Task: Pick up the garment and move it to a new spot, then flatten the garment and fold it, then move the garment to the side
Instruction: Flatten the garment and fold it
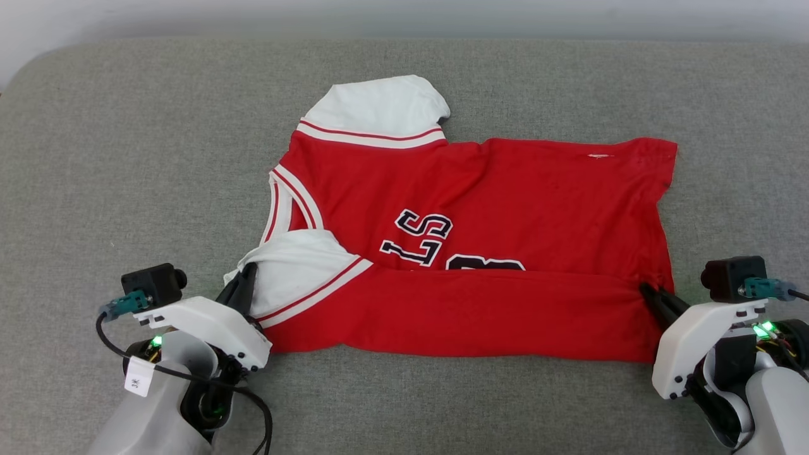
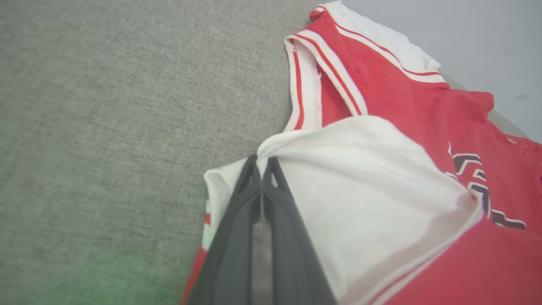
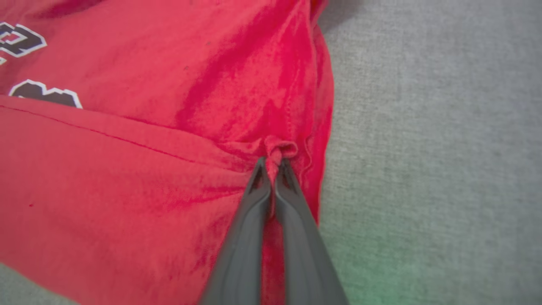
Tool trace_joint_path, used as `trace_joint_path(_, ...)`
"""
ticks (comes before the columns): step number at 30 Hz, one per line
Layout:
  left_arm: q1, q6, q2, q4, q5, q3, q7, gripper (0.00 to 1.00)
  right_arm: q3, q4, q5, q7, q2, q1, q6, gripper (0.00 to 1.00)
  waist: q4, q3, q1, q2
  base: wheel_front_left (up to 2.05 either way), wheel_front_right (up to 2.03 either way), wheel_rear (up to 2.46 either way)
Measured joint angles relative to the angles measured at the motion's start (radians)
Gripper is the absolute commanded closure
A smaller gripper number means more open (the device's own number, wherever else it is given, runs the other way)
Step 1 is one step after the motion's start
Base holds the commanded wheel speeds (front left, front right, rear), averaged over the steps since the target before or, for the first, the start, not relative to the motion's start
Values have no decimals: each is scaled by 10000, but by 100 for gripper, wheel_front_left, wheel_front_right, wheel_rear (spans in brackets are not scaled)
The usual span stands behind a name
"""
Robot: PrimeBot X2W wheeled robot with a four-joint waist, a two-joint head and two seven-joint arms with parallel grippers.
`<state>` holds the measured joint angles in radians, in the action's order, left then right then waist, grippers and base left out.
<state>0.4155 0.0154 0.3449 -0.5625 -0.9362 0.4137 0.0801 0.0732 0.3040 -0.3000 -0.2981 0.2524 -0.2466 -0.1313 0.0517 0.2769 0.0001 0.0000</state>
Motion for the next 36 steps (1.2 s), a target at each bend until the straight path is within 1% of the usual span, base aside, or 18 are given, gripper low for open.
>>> trace_joint_path(1,97,109,-50,-211,-4,48,-29,100,31,155,-48,161,-12,-59,0,93,-9,17,0,0,0,0,0)
trace_joint_path(3,308,351,-105,-570,-40,134,-171,100,96,380,-115,535,-15,-139,0,55,-15,12,0,0,0,0,0)
trace_joint_path(4,388,424,-144,-727,-102,150,-186,92,69,489,-205,777,-44,-168,0,12,-12,-1,0,0,0,0,0)
trace_joint_path(5,441,470,-169,-878,-102,165,-182,52,102,577,-228,1009,-50,-171,0,0,-11,-28,0,0,0,0,0)
trace_joint_path(6,475,510,-182,-978,-102,169,-121,7,173,608,-288,1300,-56,-172,2,0,-14,-62,0,0,0,0,0)
trace_joint_path(7,510,531,-201,-1083,-102,146,2,0,127,602,-428,1749,-125,-176,2,0,-15,-96,-1,0,0,0,0)
trace_joint_path(10,592,564,-238,-1262,-84,67,391,0,132,430,-700,3070,-190,-226,2,0,-29,-244,-1,0,0,0,0)
trace_joint_path(14,615,537,-65,-1440,29,-52,882,0,105,274,-587,4242,-153,-171,2,0,-73,-545,-1,0,0,0,0)
trace_joint_path(16,617,516,54,-1415,102,-84,986,0,-59,134,-341,4608,-171,-94,2,0,-97,-713,0,0,0,0,0)
trace_joint_path(18,617,433,226,-1300,201,-98,1049,0,-433,-96,-52,4801,-263,122,2,0,-121,-887,-1,0,0,0,0)
trace_joint_path(21,616,359,619,-947,236,-98,731,0,-895,-600,506,4861,-523,459,4,0,-170,-1115,-1,0,0,0,0)
trace_joint_path(24,595,330,1089,-341,176,-10,-130,0,-1262,-1162,961,4715,-865,847,4,0,-219,-1304,-2,0,0,0,0)
trace_joint_path(28,498,238,1850,571,-159,77,-1816,0,-1542,-1875,1277,4474,-1208,1259,4,0,-298,-1397,-3,0,0,0,0)
trace_joint_path(31,353,0,2383,1202,-510,190,-3296,0,-1647,-2316,1377,4280,-1404,1516,4,0,-352,-1342,-3,0,0,0,0)
trace_joint_path(33,244,-209,2594,1569,-1034,245,-4500,0,-1693,-2522,1413,4153,-1499,1557,4,0,-398,-1269,-3,0,0,0,0)
trace_joint_path(36,79,-548,2934,2104,-1499,255,-5685,0,-1697,-2750,1425,4021,-1615,1558,4,0,-497,-1091,-3,0,0,0,0)
